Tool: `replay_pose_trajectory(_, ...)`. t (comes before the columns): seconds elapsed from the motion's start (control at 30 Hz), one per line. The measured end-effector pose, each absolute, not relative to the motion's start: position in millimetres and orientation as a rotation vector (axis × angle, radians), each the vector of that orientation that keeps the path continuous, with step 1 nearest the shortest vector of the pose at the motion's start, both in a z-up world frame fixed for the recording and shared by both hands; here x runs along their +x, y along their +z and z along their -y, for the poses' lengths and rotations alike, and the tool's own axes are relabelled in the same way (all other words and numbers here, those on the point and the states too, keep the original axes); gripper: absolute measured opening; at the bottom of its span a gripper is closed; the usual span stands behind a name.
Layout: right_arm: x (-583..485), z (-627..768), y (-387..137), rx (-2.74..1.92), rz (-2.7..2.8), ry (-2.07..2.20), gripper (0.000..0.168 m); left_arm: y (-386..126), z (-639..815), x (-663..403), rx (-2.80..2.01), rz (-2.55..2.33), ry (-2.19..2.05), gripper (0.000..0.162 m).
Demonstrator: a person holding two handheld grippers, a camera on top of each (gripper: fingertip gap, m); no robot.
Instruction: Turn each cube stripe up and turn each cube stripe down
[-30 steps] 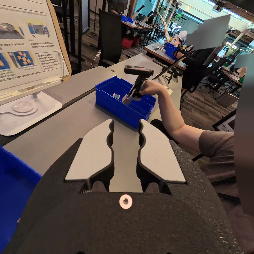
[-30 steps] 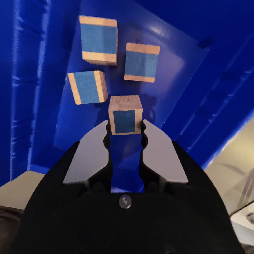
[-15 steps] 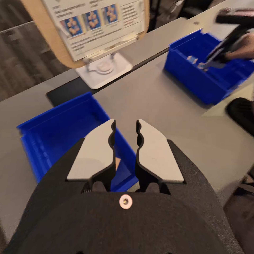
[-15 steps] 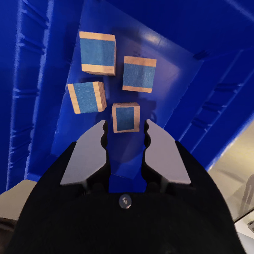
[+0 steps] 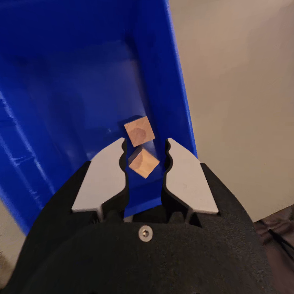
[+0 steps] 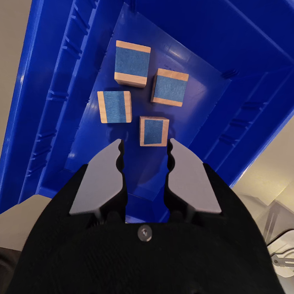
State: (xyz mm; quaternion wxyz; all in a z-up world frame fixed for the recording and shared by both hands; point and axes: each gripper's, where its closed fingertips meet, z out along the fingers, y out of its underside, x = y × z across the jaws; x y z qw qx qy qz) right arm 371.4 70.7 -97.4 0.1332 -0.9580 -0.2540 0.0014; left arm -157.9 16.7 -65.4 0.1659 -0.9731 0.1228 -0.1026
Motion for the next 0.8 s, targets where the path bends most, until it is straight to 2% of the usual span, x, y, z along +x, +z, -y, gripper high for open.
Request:
replay_pose_trajectory(0.07, 372, -70, -97, -2.782, 0.738, 0.0, 0.054, -77, -23, -155, -2.816, -0.239, -0.315, 0.021)
replay_pose_trajectory(0.1, 372, -69, -98, -2.787, 0.739, 0.002, 0.053, -80, -27, -154, -2.821, -0.199, -0.307, 0.023)
replay_pose_trajectory(0.23, 370, -66, -97, -2.792, 0.755, 0.015, 0.053, -96, -25, -159, -2.904, -0.177, -0.176, 0.054)
replay_pose_trajectory(0.3, 369, -66, -97, -2.791, 0.759, 0.017, 0.053, -105, -20, -155, -2.955, -0.184, -0.19, 0.06)
replay_pose_trajectory(0.6, 369, -63, -96, -2.788, 0.79, -0.008, 0.052, -128, -22, -160, -3.043, -0.176, -0.017, 0.058)
replay_pose_trajectory(0.8, 372, -61, -97, -2.799, 0.801, -0.034, 0.051, -138, -21, -163, -3.086, -0.194, 0.049, 0.048)
